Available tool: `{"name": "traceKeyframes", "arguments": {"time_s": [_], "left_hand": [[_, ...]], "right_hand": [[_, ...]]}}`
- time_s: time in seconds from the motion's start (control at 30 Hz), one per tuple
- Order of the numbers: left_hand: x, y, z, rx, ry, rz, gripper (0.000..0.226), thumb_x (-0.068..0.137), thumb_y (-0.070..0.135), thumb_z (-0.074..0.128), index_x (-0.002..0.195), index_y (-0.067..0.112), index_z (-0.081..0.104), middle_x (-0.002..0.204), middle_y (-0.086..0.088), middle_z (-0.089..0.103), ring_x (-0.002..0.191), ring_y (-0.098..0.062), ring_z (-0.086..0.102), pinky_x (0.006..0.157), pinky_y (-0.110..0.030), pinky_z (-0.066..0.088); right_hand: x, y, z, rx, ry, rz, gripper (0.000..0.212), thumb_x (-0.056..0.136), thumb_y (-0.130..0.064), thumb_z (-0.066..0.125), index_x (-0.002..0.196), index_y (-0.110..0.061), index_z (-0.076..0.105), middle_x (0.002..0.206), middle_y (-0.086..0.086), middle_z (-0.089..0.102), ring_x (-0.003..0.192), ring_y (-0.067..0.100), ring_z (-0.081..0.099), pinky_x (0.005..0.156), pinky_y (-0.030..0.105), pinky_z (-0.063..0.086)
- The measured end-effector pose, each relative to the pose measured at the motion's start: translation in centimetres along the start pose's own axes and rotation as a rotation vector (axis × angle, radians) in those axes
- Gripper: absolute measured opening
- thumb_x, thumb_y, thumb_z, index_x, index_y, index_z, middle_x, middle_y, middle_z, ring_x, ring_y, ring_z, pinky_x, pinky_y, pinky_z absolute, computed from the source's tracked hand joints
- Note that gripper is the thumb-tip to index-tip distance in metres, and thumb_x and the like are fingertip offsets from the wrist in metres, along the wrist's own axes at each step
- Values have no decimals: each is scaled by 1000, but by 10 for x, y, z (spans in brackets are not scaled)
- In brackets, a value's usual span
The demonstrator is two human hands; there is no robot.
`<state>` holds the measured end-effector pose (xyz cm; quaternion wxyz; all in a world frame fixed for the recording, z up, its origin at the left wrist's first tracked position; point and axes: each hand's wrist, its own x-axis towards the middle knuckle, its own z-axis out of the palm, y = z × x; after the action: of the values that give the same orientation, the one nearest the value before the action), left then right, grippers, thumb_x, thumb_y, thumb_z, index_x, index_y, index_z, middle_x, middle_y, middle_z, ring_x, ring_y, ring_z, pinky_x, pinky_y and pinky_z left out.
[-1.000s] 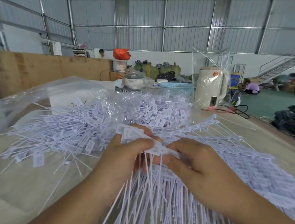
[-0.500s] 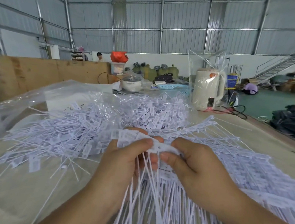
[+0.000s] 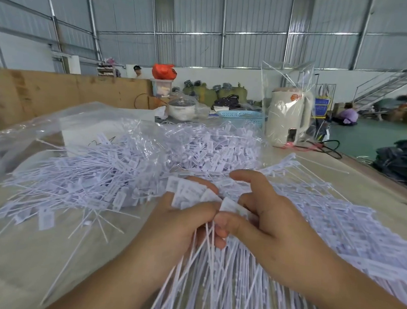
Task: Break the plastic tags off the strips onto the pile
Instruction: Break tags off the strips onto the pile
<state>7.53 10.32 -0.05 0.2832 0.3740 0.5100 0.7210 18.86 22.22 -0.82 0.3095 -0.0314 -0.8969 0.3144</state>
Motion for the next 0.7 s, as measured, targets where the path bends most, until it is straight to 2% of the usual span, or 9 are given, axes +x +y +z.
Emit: {"name": "traceKeyframes", "arguments": {"time_s": [0.07,0.2,0.3,0.37,0.43,0.47,0.53,0.63,0.7], "left_hand": [[0,2,0,-4,-30,-14,22,60,-3,75,76,9,67,54,-14,58,43,-21,56,42,-26,48],[-2,3,0,-5,-59,-3,6,64,17,71,67,12,73,52,-11,62,41,-18,57,41,-26,50],[1,0,-3,64,-100,37,20,65,3,82,79,-1,69,62,-16,66,47,-20,60,43,-26,49],[2,1,-5,55,-56,39,20,64,-1,76,83,-3,69,69,-21,69,50,-25,61,42,-27,49],[3,4,-5,40,-6,68,21,64,-5,76,74,13,71,74,-20,71,54,-28,62,42,-29,50],[3,6,-7,40,17,80,23,67,-7,75,71,16,70,75,-18,72,54,-27,61,42,-29,49],[3,8,-8,39,53,99,24,79,-12,61,74,11,65,75,-18,73,46,-21,57,40,-25,46],[4,7,-7,12,68,92,16,78,-10,62,79,6,60,73,-17,72,42,-17,56,39,-22,44],[4,5,-6,9,70,104,15,68,7,73,79,7,62,68,-15,68,44,-17,57,40,-23,45]], "right_hand": [[-1,0,0,8,-28,6,49,84,-63,48,127,-52,26,78,-7,62,59,12,56,55,29,42],[-1,0,2,-62,-63,-30,55,88,-60,48,135,-44,24,81,-15,64,65,5,59,57,17,41],[-1,0,1,-70,-99,-3,58,89,-59,47,138,-39,23,85,-17,67,74,4,64,66,25,47],[-2,-1,-2,-24,-164,5,47,92,-56,49,132,-33,37,87,-20,69,71,6,64,64,27,48],[-4,-1,-8,45,-211,25,24,95,-51,50,110,-34,57,75,-21,66,55,3,55,52,24,42],[-4,-1,-10,71,-218,53,17,95,-50,51,97,-37,61,65,-17,60,50,4,47,48,26,36],[-5,0,-12,122,-225,108,19,95,-48,51,80,-45,62,58,1,47,51,23,42,50,36,33],[-3,-2,-9,227,-220,169,20,95,-43,53,79,-36,63,60,3,44,55,25,39,54,39,33],[0,-4,-7,275,-208,188,23,96,-41,54,86,-25,67,72,21,53,62,35,46,60,48,38]]}}
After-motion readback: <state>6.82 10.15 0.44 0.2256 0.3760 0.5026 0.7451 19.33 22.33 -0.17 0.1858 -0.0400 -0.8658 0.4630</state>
